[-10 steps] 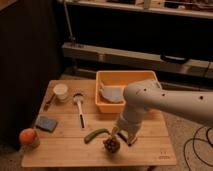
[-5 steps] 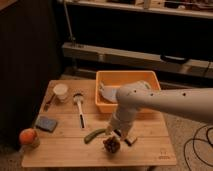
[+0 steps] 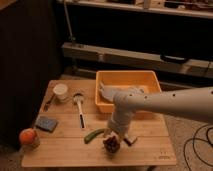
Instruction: Place grapes in tray
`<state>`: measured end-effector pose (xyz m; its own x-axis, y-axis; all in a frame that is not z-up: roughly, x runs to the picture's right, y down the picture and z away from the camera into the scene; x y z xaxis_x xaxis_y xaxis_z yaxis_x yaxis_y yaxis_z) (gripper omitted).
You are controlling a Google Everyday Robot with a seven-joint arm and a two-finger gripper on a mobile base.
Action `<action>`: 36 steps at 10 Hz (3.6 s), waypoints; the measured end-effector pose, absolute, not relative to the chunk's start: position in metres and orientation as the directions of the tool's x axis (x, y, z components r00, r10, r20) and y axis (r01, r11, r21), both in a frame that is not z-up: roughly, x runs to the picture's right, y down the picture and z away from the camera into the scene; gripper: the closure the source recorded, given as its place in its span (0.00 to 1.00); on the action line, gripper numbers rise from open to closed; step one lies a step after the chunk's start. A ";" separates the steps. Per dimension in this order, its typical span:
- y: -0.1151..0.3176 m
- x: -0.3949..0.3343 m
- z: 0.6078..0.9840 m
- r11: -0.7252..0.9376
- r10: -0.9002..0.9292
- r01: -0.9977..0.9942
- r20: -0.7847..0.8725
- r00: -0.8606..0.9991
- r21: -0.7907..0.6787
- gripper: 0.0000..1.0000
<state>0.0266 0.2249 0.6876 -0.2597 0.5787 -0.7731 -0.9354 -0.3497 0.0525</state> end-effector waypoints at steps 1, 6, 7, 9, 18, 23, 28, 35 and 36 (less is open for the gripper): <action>0.227 0.025 0.688 -0.343 0.576 -0.938 -0.777 -0.253 0.051 0.48; 0.242 0.022 0.694 -0.315 0.561 -0.947 -0.795 -0.233 0.055 0.48; 0.243 0.021 0.695 -0.317 0.558 -0.947 -0.797 -0.233 0.055 0.48; 0.248 0.019 0.696 -0.313 0.542 -0.948 -0.809 -0.227 0.056 0.49; 0.246 0.023 0.684 -0.345 0.510 -0.935 -0.820 -0.260 0.082 1.00; 0.188 0.043 0.623 -0.419 0.558 -0.907 -0.775 -0.297 0.046 1.00; 0.098 0.085 0.611 -0.447 0.590 -0.894 -0.743 -0.316 0.026 1.00; -0.009 0.153 0.647 -0.499 0.598 -0.861 -0.679 -0.427 0.102 1.00; -0.007 0.154 0.646 -0.497 0.597 -0.862 -0.679 -0.426 0.104 1.00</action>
